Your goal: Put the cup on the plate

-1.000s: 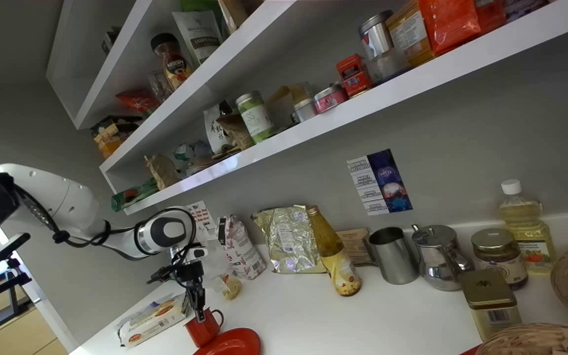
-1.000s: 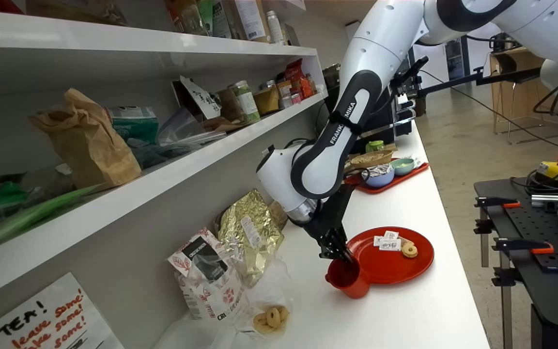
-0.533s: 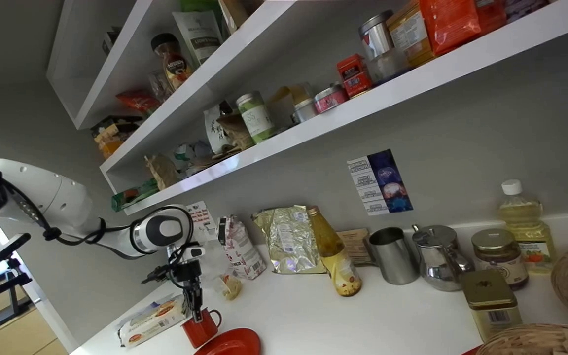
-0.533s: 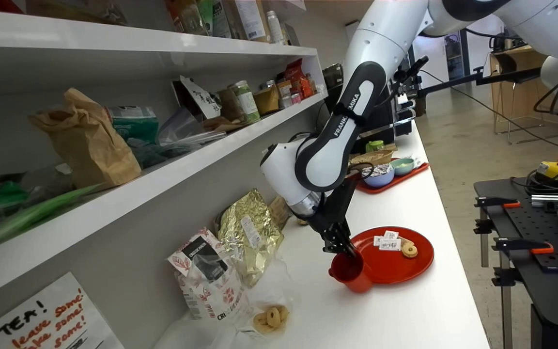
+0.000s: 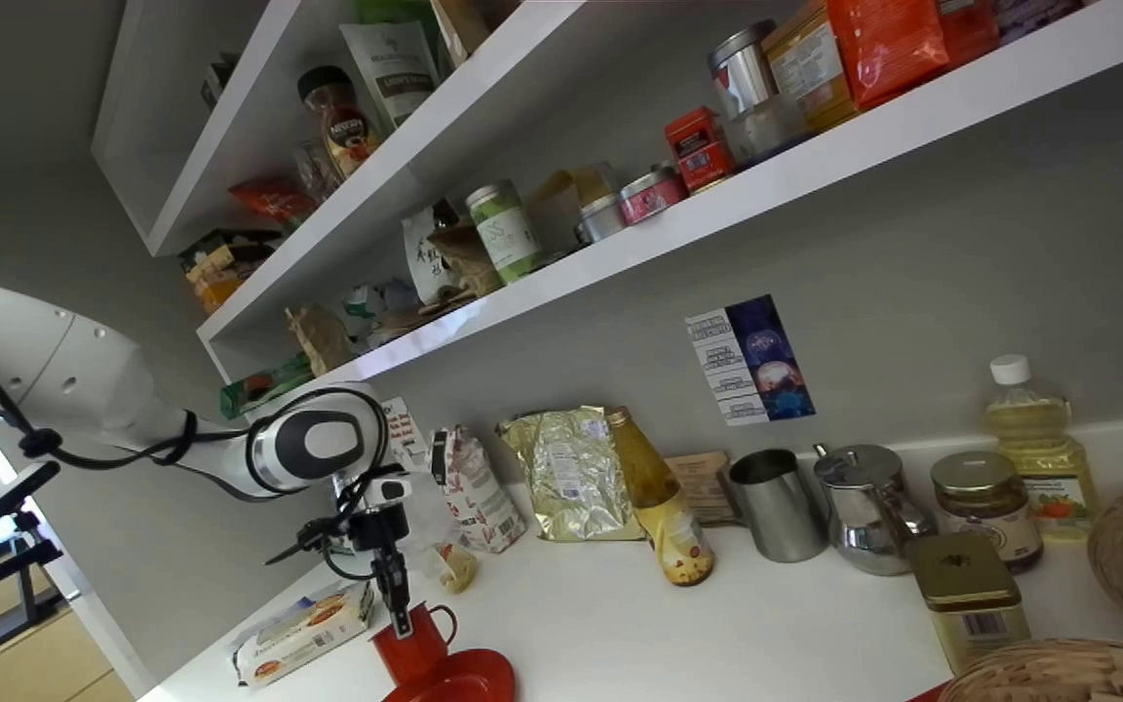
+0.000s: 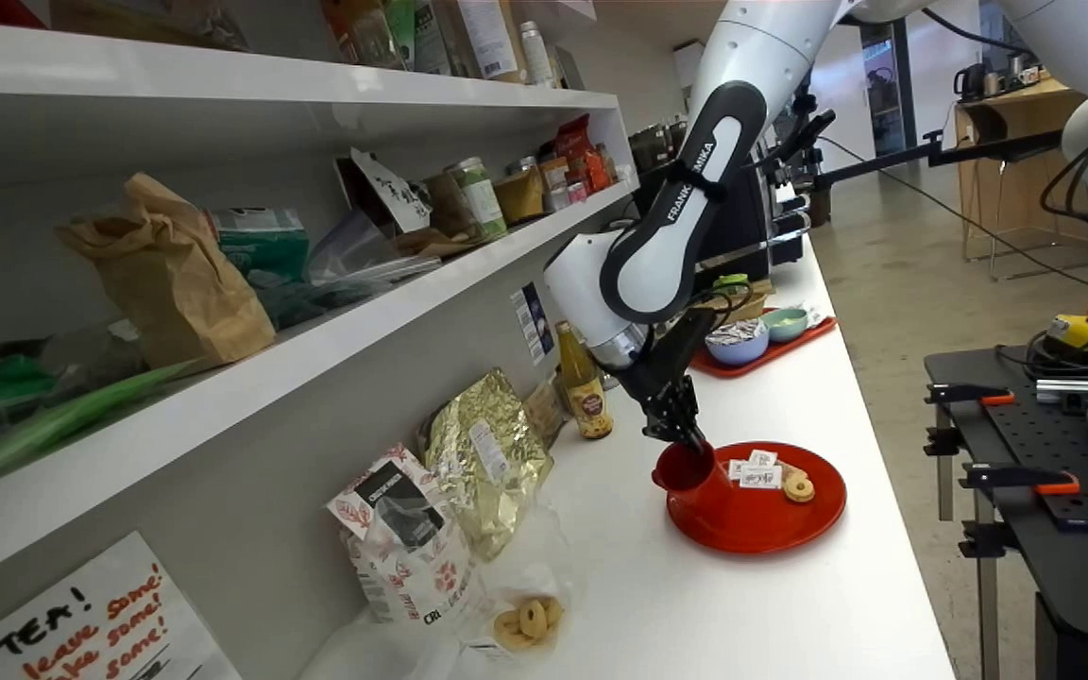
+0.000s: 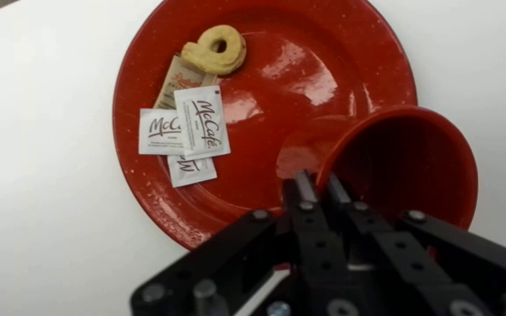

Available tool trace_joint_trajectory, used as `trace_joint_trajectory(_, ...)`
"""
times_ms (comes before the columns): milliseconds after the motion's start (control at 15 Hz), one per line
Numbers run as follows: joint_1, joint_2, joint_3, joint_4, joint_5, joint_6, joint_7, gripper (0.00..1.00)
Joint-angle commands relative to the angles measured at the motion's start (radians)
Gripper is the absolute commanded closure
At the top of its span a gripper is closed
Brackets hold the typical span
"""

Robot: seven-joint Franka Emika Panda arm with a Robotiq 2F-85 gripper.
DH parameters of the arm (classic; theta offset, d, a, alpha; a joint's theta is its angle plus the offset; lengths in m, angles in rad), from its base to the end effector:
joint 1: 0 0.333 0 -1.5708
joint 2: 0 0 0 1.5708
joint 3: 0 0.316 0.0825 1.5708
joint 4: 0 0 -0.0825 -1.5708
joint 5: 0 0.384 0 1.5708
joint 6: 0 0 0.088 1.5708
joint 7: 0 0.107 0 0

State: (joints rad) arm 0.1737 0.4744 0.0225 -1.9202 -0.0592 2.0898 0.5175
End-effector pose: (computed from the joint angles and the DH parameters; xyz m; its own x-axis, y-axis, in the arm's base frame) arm 0.5804 0.1120 0.2223 0.9237 -0.2935 -0.2461 -0.2556 -0.9509 0.1746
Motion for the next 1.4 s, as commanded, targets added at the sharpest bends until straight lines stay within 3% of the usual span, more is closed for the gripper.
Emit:
trace_joint_trajectory(0,-0.018,-0.048,-0.011,-0.125,-0.019,0.082,-0.099,0.98)
trace_joint_trajectory(267,-0.025,-0.037,-0.007,-0.190,-0.050,0.144,-0.206,0.98)
trace_joint_trajectory(333,-0.029,-0.041,-0.001,-0.206,-0.058,0.158,-0.253,0.92)
trace_joint_trajectory(400,-0.021,-0.016,-0.011,-0.165,-0.035,0.124,-0.191,0.91)
trace_joint_trajectory(800,-0.024,-0.023,-0.007,-0.184,-0.044,0.138,-0.240,0.91)
trace_joint_trajectory(867,-0.024,-0.023,-0.007,-0.184,-0.044,0.138,-0.240,0.66)
trace_joint_trajectory(1000,-0.024,-0.023,-0.007,-0.184,-0.044,0.138,-0.240,0.58)
trace_joint_trajectory(1067,-0.024,-0.023,-0.007,-0.184,-0.044,0.138,-0.240,0.77)
trace_joint_trajectory(1200,-0.024,-0.022,-0.007,-0.184,-0.044,0.138,-0.240,0.62)
trace_joint_trajectory(1333,-0.024,-0.022,-0.007,-0.184,-0.044,0.138,-0.240,0.58)
